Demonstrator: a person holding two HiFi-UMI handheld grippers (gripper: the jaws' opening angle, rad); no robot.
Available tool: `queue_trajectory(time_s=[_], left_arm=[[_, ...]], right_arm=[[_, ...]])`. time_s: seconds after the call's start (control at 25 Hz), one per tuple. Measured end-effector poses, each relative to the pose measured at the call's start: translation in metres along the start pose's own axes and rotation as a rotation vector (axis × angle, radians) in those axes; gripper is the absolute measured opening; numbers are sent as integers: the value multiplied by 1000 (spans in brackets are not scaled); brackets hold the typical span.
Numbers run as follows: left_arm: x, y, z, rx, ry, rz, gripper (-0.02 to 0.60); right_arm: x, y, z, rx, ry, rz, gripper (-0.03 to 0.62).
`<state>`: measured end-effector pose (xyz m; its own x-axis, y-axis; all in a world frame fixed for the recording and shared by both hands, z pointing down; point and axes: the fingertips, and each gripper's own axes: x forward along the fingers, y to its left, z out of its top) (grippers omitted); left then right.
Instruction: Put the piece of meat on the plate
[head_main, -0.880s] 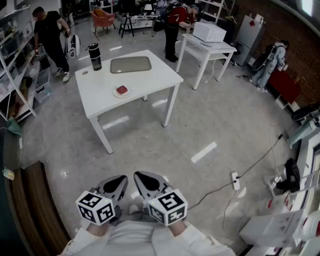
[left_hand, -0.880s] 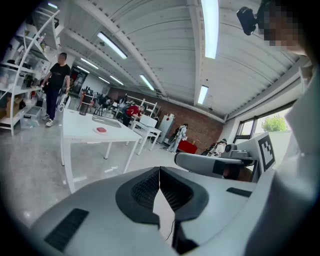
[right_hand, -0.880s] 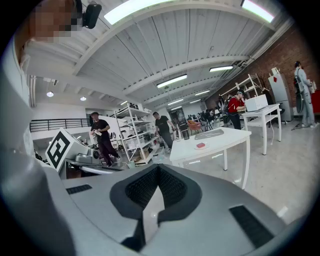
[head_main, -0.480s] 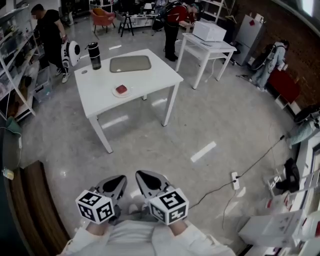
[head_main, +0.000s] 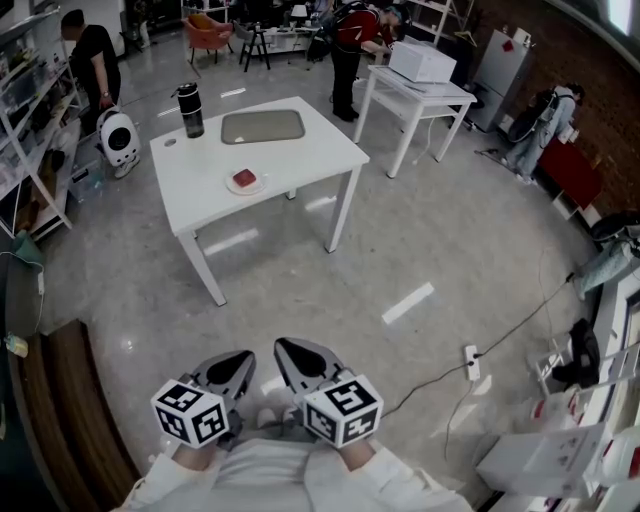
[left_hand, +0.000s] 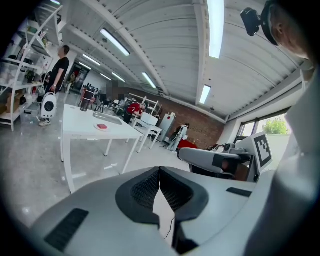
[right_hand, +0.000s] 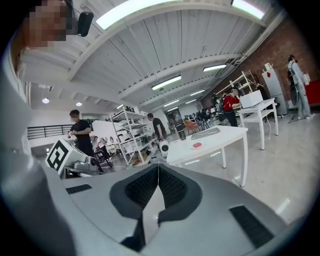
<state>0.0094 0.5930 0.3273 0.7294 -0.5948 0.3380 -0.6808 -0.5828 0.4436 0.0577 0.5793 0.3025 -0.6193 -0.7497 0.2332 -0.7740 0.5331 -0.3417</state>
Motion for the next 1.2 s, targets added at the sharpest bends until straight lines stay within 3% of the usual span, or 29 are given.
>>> queue_trajectory(time_s=[0.16, 0.68, 0.96, 1.2], left_arm=[[3, -1, -1, -23, -6, -3, 11], [29, -14, 2, -39, -36, -9, 9], [43, -22, -13, -74, -20, -7, 9], [58, -5, -6, -82, -12, -7, 11]], right_arm=[[-2, -11, -6, 9, 23, -30, 15], [-5, -25, 1, -18, 21, 34, 15], [-10, -42, -6, 3, 40, 23, 15], [8, -51, -8, -1, 56, 27, 15]])
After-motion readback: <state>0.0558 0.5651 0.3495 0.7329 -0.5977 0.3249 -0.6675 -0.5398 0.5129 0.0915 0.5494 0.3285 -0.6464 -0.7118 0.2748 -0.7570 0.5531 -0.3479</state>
